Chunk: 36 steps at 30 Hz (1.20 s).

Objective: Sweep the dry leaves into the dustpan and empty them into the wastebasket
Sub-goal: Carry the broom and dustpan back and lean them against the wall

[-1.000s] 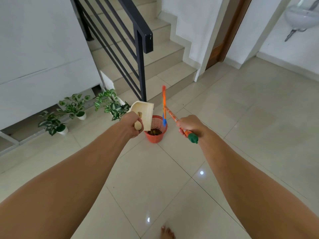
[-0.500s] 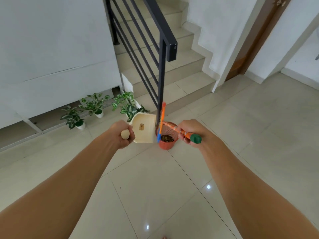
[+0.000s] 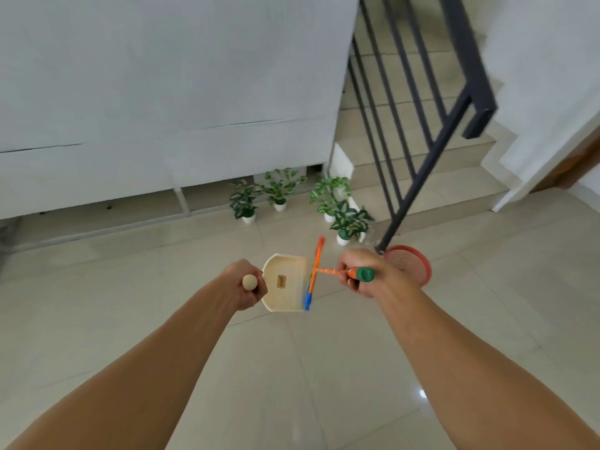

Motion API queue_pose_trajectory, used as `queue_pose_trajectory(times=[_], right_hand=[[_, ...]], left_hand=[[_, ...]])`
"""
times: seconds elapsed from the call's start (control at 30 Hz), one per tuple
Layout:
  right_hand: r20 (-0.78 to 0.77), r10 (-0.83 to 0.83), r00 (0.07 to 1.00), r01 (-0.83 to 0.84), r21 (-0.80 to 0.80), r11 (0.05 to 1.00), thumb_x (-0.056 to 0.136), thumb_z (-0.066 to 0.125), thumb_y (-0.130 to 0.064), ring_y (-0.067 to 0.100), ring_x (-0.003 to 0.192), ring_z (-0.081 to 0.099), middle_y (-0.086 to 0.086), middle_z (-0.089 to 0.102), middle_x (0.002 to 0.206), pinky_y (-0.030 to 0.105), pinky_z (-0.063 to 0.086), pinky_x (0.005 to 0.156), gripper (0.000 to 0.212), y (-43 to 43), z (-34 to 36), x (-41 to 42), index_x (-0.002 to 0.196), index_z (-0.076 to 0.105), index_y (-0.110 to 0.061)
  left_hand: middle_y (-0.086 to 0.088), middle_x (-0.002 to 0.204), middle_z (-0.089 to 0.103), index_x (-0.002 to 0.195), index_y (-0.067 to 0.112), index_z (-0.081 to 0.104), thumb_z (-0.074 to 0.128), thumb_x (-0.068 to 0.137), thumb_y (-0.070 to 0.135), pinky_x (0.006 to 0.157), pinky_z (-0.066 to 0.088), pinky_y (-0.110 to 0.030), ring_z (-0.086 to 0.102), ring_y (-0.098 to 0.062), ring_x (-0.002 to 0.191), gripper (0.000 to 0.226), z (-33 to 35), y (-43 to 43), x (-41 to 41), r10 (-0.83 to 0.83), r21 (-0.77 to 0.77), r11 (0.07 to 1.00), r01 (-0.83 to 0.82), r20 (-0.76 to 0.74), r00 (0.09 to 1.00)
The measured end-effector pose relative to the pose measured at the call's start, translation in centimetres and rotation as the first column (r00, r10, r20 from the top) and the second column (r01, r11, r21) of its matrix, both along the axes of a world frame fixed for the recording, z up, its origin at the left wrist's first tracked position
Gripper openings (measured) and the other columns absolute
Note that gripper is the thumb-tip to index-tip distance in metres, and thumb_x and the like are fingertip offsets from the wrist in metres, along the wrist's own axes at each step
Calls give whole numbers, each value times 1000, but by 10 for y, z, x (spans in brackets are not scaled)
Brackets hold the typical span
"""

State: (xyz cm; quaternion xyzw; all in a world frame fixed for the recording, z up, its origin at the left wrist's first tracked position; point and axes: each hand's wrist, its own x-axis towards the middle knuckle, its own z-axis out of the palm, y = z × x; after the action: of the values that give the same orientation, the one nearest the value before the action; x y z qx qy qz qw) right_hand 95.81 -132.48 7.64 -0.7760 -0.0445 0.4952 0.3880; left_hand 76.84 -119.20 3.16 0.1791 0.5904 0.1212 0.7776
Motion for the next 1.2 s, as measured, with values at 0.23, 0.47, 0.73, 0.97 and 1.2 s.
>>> queue_pose_trajectory(times=[0.23, 0.47, 0.73, 0.97, 1.2], right_hand=[[-78, 220, 972, -224, -55, 973, 82, 43, 4, 9, 31, 46, 9, 51, 68, 15, 32, 31, 15, 114, -23, -126, 86, 56, -2], [-120, 461, 879, -469, -49, 882, 83, 43, 3, 7, 32, 46, 9, 53, 70, 16, 33, 32, 16, 250, -39, -230, 89, 58, 1], [-127, 651, 749, -660, -45, 750, 85, 40, 0, 6, 32, 43, 8, 50, 63, 15, 33, 31, 18, 441, -60, -326, 93, 55, 4], [-134, 801, 584, -812, -92, 576, 86, 41, -3, 5, 26, 40, 7, 48, 57, 12, 31, 28, 16, 594, -61, -415, 89, 55, 3], [-148, 826, 544, -838, -142, 527, 83, 41, -2, 7, 28, 43, 9, 52, 57, 14, 35, 28, 23, 719, -64, -491, 99, 57, 5]], left_hand=[[-9, 78, 45, 88, 3, 45, 47, 98, -7, 28, 42, -15, 40, -13, 24, 15, -8, 73, -150, 236, -2, 972, -237, -59, 970], [-11, 82, 46, 86, 3, 45, 47, 97, -8, 30, 44, -15, 43, -13, 30, 16, -13, 165, -271, 475, 22, 880, -475, -87, 876], [-9, 78, 46, 88, 3, 46, 49, 96, -7, 28, 41, -15, 41, -13, 23, 13, -22, 299, -374, 673, 36, 737, -675, -134, 727], [-6, 73, 42, 88, 4, 46, 46, 98, -6, 26, 38, -14, 40, -10, 22, 14, -12, 404, -453, 782, 28, 622, -783, -63, 620], [-13, 81, 47, 85, 2, 44, 46, 100, -5, 26, 40, -15, 40, -10, 22, 16, -16, 524, -526, 803, 40, 595, -803, -73, 592]])
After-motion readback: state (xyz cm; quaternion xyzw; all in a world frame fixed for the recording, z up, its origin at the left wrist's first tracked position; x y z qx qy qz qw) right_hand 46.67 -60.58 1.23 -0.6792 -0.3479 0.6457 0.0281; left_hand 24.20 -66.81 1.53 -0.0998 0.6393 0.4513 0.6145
